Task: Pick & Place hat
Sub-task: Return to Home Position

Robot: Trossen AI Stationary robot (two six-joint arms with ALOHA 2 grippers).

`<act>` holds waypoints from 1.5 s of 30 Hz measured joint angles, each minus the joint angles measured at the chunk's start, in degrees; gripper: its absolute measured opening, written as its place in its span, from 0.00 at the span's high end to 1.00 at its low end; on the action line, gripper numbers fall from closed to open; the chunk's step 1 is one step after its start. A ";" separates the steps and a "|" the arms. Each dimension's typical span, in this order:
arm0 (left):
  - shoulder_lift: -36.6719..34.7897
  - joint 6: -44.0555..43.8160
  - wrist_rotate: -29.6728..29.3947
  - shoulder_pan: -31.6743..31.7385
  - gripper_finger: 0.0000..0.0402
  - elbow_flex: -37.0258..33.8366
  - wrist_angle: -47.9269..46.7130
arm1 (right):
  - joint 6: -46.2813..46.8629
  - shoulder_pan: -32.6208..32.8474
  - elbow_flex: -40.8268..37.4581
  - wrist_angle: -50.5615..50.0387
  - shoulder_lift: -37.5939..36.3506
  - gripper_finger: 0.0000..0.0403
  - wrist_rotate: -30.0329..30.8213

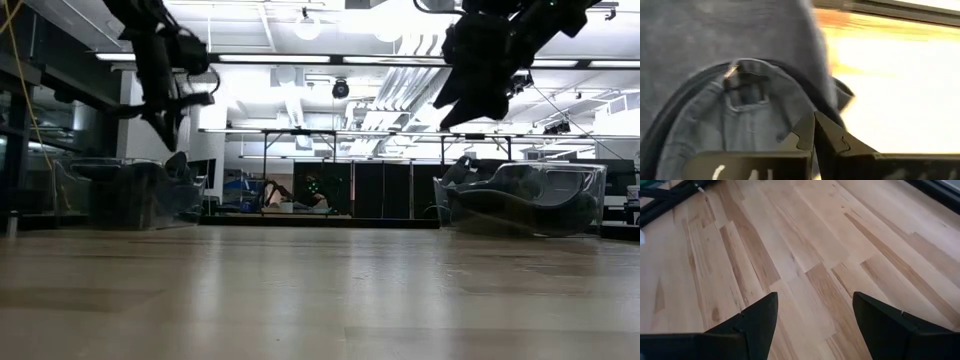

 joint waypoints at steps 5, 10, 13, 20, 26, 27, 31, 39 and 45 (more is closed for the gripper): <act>-4.92 0.20 -1.13 -5.95 1.00 0.04 2.64 | 0.02 0.00 0.00 -0.05 -2.17 0.38 -0.01; -7.99 0.57 -2.98 -15.04 1.00 0.04 8.08 | 0.09 0.00 0.00 -1.74 -4.80 0.38 0.16; -9.17 1.97 -5.97 -21.08 1.00 0.04 11.56 | 0.02 0.00 0.02 -4.02 -6.64 0.38 1.68; -10.46 4.44 -8.64 -31.13 1.00 0.04 21.34 | 0.59 -0.01 0.02 -8.52 -12.54 0.38 5.03; -10.98 9.27 -7.00 -34.48 1.00 0.04 28.30 | 1.66 -0.01 0.02 -11.58 -17.73 0.38 3.99; -11.15 9.24 -5.66 -34.39 1.00 0.03 29.24 | 1.59 -0.01 0.02 -12.23 -18.58 0.38 3.29; -13.01 11.71 -0.65 -34.37 1.00 0.09 33.51 | 1.59 -0.02 0.02 -13.15 -21.97 0.38 0.14; -16.74 13.26 -0.95 -34.45 1.00 -5.27 39.30 | 2.82 0.00 0.02 -13.07 -28.20 0.38 1.25; -22.53 8.72 3.50 -34.45 1.00 -19.61 54.76 | 2.09 0.02 0.02 -13.01 -31.82 0.38 1.54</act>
